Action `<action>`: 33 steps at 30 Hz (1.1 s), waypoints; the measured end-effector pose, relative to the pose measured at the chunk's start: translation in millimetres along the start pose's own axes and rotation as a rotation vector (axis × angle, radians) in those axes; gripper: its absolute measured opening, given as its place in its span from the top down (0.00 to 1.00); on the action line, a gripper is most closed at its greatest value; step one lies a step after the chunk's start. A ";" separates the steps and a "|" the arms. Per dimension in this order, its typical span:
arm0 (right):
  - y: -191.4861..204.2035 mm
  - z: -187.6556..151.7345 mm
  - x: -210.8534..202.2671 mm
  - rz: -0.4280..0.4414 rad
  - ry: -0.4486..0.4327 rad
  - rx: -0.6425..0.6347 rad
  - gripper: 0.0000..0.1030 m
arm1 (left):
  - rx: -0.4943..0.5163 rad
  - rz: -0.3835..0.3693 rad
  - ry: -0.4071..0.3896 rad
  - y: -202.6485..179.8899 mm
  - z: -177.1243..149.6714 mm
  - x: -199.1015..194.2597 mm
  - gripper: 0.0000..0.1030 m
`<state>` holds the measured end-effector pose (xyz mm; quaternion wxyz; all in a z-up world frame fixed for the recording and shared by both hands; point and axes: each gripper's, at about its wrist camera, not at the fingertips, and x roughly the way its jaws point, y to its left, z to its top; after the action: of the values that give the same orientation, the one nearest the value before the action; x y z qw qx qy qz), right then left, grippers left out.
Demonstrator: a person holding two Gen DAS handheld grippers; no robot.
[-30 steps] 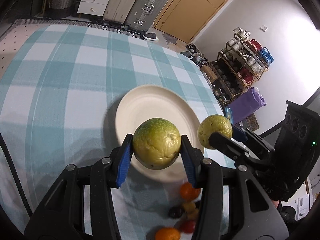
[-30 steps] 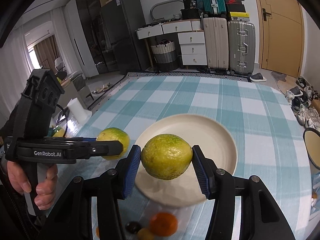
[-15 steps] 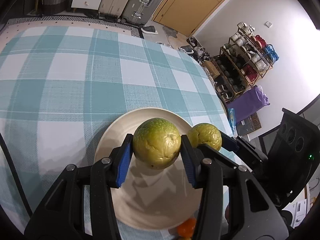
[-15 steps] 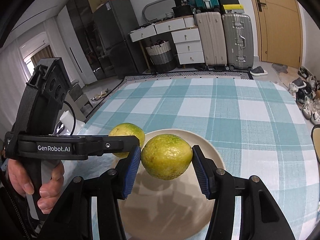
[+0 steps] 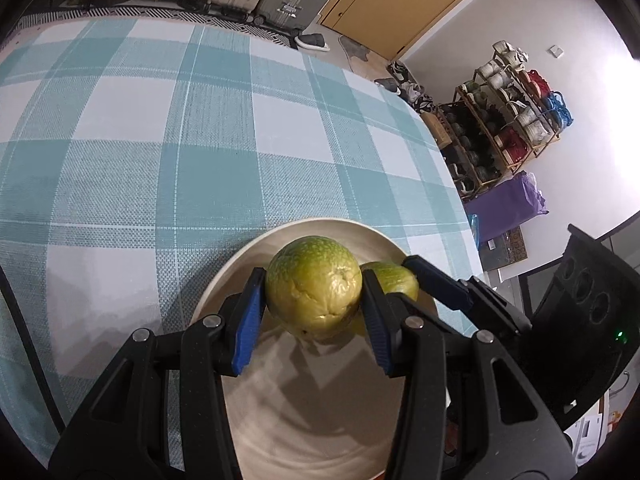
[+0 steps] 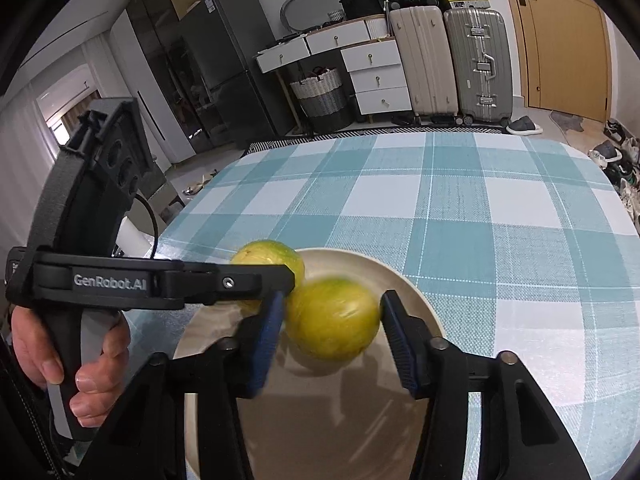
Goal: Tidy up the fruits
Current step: 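Carry both citrus over the cream plate and open both grippers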
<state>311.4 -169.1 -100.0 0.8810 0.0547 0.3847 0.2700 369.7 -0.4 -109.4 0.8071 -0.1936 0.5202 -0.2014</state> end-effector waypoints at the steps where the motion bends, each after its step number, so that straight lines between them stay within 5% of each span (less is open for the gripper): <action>1: -0.3 0.8 0.8 0.003 0.000 0.001 0.53 | -0.003 0.008 0.000 0.5 -0.2 1.4 0.57; 6: -2.3 0.8 5.0 -0.012 0.004 0.008 0.53 | -0.037 0.013 -0.009 3.7 1.7 -1.7 0.41; 17: -6.9 -5.9 -44.4 -0.044 -0.090 0.055 0.47 | -0.023 0.053 -0.085 -11.0 -14.4 -52.4 0.35; 33: 38.3 -29.9 -117.0 -0.047 -0.160 -0.003 0.22 | 0.105 0.287 -0.228 -48.2 -81.7 -125.5 0.29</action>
<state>208.4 -200.4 -33.4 0.9150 0.0656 0.3139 0.2447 241.3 16.6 -20.0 0.8903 -0.0967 0.4363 -0.0880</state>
